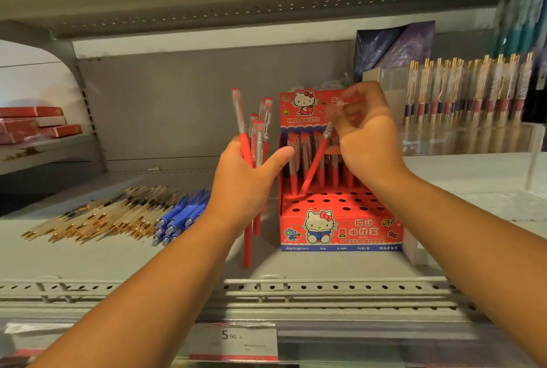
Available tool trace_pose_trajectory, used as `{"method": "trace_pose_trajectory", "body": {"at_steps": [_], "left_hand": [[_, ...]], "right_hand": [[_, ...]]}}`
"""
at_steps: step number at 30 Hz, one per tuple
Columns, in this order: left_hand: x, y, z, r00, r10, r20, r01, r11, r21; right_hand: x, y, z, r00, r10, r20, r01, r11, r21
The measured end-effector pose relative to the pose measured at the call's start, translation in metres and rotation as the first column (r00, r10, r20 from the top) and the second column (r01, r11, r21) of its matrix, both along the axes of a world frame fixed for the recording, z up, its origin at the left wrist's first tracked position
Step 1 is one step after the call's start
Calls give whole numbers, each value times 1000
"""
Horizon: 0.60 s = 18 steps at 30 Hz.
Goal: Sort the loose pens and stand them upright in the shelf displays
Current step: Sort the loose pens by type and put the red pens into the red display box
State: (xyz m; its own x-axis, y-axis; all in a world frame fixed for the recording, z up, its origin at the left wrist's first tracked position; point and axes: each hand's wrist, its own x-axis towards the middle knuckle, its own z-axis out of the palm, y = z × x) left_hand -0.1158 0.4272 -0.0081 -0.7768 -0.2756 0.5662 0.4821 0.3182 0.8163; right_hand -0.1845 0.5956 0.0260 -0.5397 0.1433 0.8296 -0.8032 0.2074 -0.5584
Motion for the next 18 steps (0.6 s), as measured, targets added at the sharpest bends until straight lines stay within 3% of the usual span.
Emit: {"method": "trace_pose_trajectory", "body": {"at_steps": [10,18], "left_hand": [[1,4,0,999,-36,-4,36,999,21],[4,4,2,997,-75,34,75,997,-12]], "right_hand": [[1,3,-4,998,-27,59,20,992,122],[5,-6,-7,980,96,175,-133,968,214]]}}
